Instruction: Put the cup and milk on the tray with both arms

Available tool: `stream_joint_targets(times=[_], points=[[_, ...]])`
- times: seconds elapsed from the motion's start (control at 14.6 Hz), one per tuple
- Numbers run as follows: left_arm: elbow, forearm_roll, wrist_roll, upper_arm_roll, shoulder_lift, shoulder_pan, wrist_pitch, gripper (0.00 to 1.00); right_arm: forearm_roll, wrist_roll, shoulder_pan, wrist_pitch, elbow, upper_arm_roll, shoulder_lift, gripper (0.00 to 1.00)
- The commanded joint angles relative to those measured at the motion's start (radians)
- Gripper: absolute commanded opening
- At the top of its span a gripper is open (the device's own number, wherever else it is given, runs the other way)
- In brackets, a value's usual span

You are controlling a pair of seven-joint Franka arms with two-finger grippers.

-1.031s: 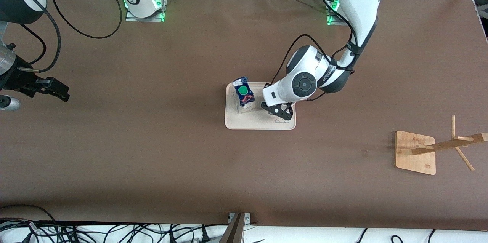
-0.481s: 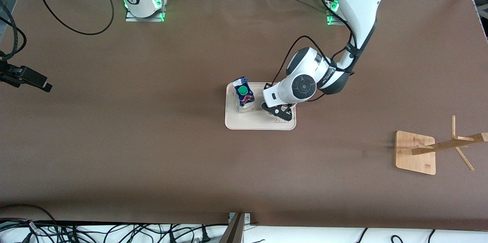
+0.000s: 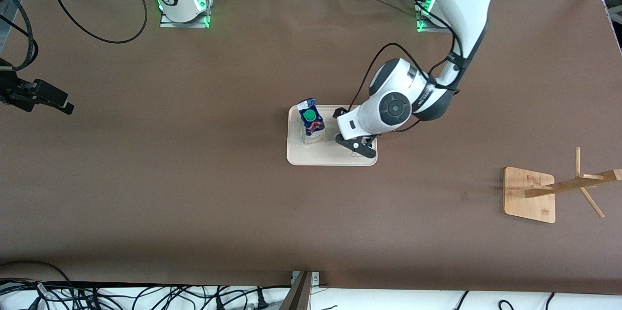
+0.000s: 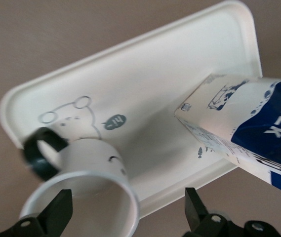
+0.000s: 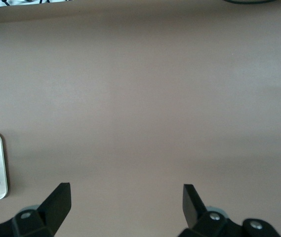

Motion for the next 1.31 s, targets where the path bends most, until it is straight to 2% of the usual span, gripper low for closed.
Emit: stream_joint_targets(times=[0.0, 0.14, 0.27, 0.41, 0.55, 0.69, 0.82, 1.1, 1.24], points=[[-0.027, -0.009, 0.017, 0.0, -0.147, 0.102, -0.103, 1.0, -0.001, -0.015, 0.042, -0.002, -0.021, -0.038, -0.031, 1.0], [-0.047, -0.007, 0.023, 0.0, -0.229, 0.203, -0.106, 1.0, -0.001, -0.015, 0.078, -0.002, -0.019, -0.076, -0.028, 1.0], [-0.055, 0.001, 0.057, 0.0, -0.295, 0.289, -0.122, 1.0, -0.001, -0.023, 0.076, -0.002, -0.017, -0.078, -0.023, 1.0], [-0.042, 0.052, 0.066, 0.005, -0.367, 0.337, -0.265, 1.0, -0.001, -0.026, 0.071, -0.003, -0.01, -0.081, -0.008, 1.0], [-0.039, 0.17, 0.061, 0.008, -0.443, 0.377, -0.324, 1.0, -0.004, -0.024, 0.072, -0.005, 0.001, -0.081, 0.0, 1.0], [-0.021, 0.197, 0.057, 0.008, -0.494, 0.426, -0.375, 1.0, -0.039, -0.033, 0.074, -0.003, 0.002, -0.079, 0.001, 1.0], [-0.013, 0.197, 0.057, 0.009, -0.534, 0.463, -0.384, 1.0, -0.087, -0.082, 0.08, -0.003, 0.004, -0.076, 0.001, 1.0], [-0.021, 0.195, 0.019, 0.039, -0.56, 0.466, -0.387, 1.0, -0.09, -0.107, 0.072, -0.017, 0.013, -0.082, 0.001, 1.0], [-0.015, 0.195, 0.011, 0.037, -0.56, 0.464, -0.396, 1.0, -0.09, -0.098, 0.071, -0.13, 0.047, -0.083, 0.001, 1.0]])
